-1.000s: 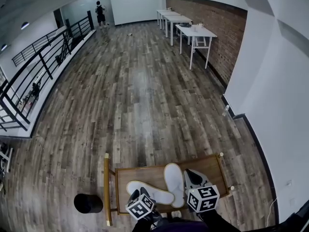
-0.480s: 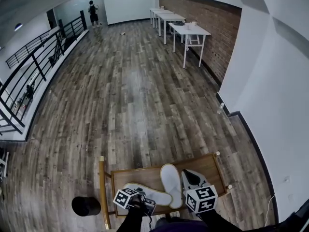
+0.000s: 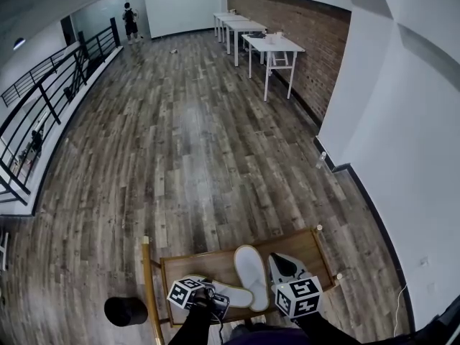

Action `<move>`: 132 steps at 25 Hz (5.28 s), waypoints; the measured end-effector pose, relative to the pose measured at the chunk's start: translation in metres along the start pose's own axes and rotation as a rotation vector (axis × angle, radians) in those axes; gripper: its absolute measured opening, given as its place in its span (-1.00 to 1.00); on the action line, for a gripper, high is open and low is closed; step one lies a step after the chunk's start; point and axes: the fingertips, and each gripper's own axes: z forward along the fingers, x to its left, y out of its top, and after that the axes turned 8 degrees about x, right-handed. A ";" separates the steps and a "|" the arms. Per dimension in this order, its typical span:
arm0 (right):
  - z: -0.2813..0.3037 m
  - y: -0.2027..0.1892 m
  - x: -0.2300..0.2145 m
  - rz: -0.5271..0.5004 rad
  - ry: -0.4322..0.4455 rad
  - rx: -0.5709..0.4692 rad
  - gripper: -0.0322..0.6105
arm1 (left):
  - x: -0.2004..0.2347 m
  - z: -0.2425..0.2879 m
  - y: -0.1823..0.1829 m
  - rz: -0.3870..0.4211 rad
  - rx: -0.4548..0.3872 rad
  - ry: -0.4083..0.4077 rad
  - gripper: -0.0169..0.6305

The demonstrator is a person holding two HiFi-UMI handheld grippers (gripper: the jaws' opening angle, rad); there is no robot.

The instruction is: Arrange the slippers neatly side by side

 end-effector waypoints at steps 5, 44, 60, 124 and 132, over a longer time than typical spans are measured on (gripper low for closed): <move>0.000 -0.002 0.001 -0.001 -0.004 0.006 -0.90 | 0.005 0.004 -0.001 -0.019 0.009 -0.009 -0.41; -0.004 -0.005 -0.008 0.013 -0.033 0.006 -0.90 | -0.062 0.014 -0.022 0.841 0.326 0.116 -0.91; 0.000 -0.003 -0.022 0.037 -0.064 0.014 -0.90 | -0.060 0.044 -0.044 0.943 0.434 0.219 -0.91; -0.004 -0.007 0.022 0.002 0.049 0.000 -0.90 | -0.190 -0.151 -0.062 1.424 -0.667 -0.233 -0.76; -0.013 -0.013 0.025 -0.003 0.059 -0.001 -0.90 | -0.164 -0.160 -0.062 1.327 -0.699 -0.180 -0.83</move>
